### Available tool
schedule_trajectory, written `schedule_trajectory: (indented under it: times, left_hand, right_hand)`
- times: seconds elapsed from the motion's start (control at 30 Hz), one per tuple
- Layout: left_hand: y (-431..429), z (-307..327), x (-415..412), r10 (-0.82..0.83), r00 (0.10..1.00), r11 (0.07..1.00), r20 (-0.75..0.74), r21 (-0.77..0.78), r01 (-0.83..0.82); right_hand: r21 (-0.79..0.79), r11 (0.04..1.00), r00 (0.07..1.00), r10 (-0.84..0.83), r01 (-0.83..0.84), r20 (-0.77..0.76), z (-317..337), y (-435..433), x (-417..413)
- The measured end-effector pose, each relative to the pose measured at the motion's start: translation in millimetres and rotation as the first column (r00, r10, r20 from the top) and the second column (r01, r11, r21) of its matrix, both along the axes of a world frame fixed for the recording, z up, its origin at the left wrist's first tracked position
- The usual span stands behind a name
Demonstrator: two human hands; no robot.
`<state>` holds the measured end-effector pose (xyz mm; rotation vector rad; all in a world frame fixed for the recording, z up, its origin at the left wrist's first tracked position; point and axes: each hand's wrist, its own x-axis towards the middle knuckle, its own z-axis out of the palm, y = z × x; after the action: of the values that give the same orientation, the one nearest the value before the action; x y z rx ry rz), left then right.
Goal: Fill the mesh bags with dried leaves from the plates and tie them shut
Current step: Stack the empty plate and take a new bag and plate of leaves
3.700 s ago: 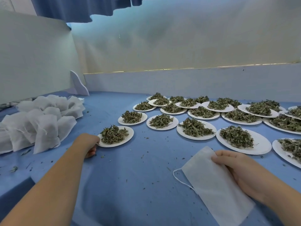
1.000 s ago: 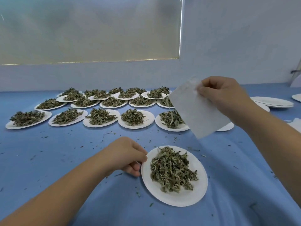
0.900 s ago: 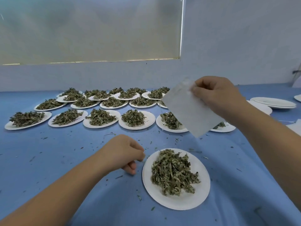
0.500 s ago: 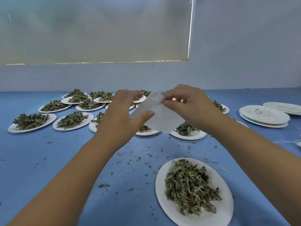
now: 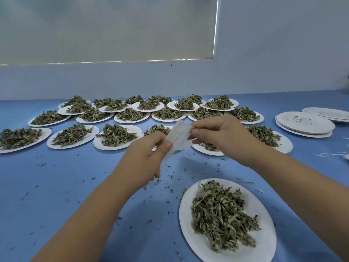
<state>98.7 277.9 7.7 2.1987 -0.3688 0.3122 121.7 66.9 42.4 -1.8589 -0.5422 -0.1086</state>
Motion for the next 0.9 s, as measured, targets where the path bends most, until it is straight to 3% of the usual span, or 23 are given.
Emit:
schedule_trajectory:
  times: [0.1, 0.23, 0.33, 0.43, 0.6, 0.73, 0.9]
  left_hand:
    - [2, -1, 2, 0.039, 0.997, 0.993, -0.073, -0.108, -0.046]
    - [-1, -1, -2, 0.108, 0.991, 0.99, 0.074, -0.097, -0.101]
    - [-5, 1, -8, 0.156, 0.969, 0.987, 0.19, -0.051, -0.149]
    - [-12, -2, -10, 0.197, 0.947, 0.98, 0.256, -0.01, -0.201]
    - [-21, -11, -14, 0.125, 0.927, 0.984, 0.352, 0.077, -0.162]
    - [-26, -13, -15, 0.114, 0.937, 0.988, 0.33, 0.064, -0.142]
    - [-26, -13, -14, 0.134, 0.944, 0.987, 0.303, 0.041, -0.153]
  right_hand:
    - [0.047, 0.998, 0.996, 0.048, -0.044, -0.078, -5, 4, 0]
    - [-0.041, 0.999, 0.992, -0.037, 0.032, -0.125, -13, 3, 3]
    - [-0.186, 0.969, 0.986, -0.168, 0.164, -0.005, -17, 4, 1]
    - [-0.19, 0.957, 0.975, -0.211, 0.221, 0.069, -18, 8, -6]
    - [-0.169, 0.981, 0.992, -0.107, 0.095, -0.063, -21, 20, -19]
    - [-0.04, 0.995, 0.971, -0.096, 0.089, -0.218, -20, 24, -19]
    - [-0.016, 0.994, 0.954, -0.105, 0.105, -0.281, -20, 28, -18]
